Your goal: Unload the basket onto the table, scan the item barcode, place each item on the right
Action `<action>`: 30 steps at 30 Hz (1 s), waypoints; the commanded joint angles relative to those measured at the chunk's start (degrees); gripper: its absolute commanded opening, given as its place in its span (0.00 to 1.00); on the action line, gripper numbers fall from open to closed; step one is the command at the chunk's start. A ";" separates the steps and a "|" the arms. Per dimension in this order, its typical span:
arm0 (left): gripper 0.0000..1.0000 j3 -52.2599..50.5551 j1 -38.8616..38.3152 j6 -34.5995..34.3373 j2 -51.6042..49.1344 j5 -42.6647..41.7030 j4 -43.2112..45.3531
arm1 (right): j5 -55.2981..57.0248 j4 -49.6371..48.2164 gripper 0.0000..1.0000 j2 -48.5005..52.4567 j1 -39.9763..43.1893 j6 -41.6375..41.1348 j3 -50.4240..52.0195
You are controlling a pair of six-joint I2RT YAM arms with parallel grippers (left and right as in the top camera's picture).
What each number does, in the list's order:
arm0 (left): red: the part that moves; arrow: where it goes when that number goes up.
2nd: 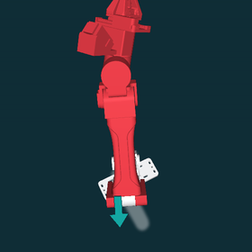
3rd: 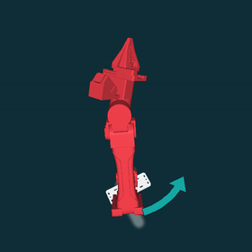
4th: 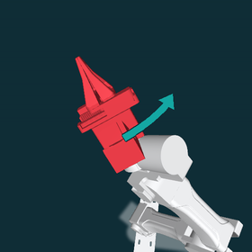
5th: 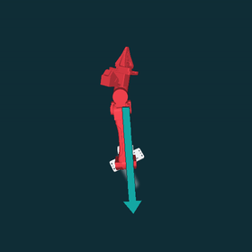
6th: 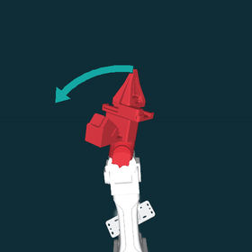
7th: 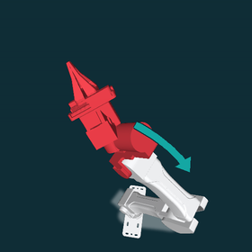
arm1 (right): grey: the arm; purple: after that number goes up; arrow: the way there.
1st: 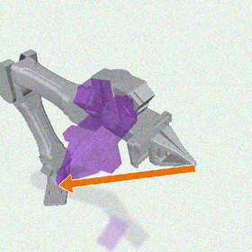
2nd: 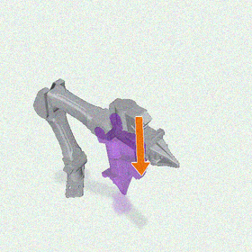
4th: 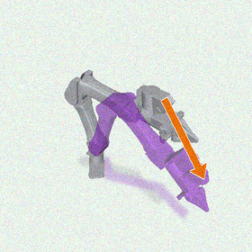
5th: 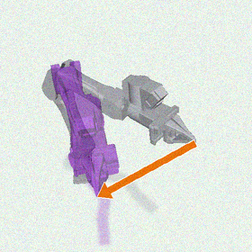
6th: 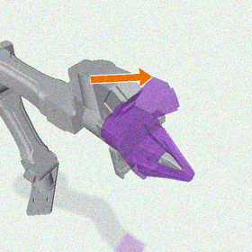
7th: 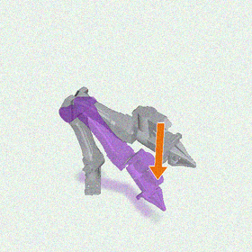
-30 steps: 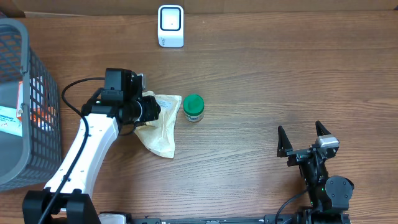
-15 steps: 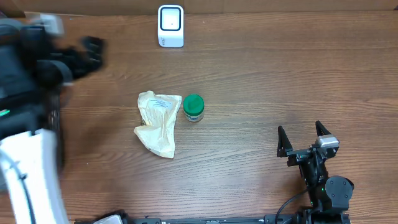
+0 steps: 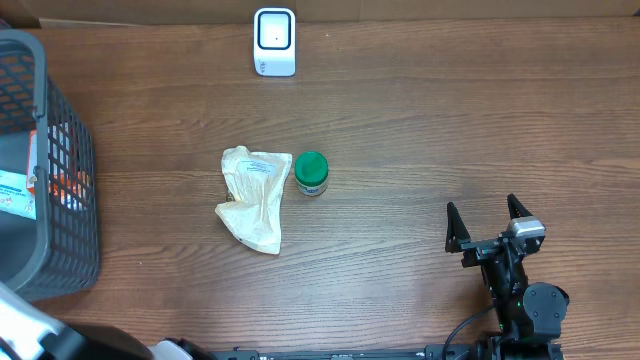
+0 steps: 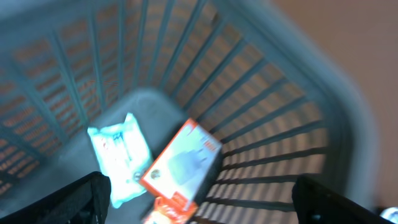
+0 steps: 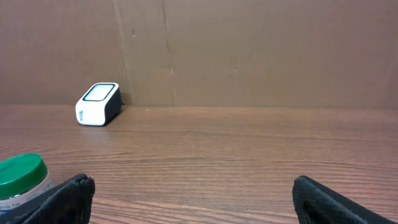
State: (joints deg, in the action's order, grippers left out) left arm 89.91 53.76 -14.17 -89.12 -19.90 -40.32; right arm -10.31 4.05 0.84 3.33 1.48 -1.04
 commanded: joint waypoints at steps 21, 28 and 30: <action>0.91 0.57 0.02 24.13 -30.62 -0.07 5.11 | -0.26 -0.31 1.00 -0.61 0.22 -0.17 0.57; 0.90 0.57 -1.14 24.68 -34.47 -4.17 8.31 | -0.26 -0.33 1.00 -0.61 0.22 -0.17 0.57; 0.90 0.57 -1.64 24.65 -34.62 -4.17 8.96 | -0.26 -0.31 1.00 -0.61 0.22 -0.17 0.57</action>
State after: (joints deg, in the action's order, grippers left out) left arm 90.30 53.34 8.78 -120.84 -22.59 -31.48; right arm -10.31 4.05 0.84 3.33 1.45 -1.04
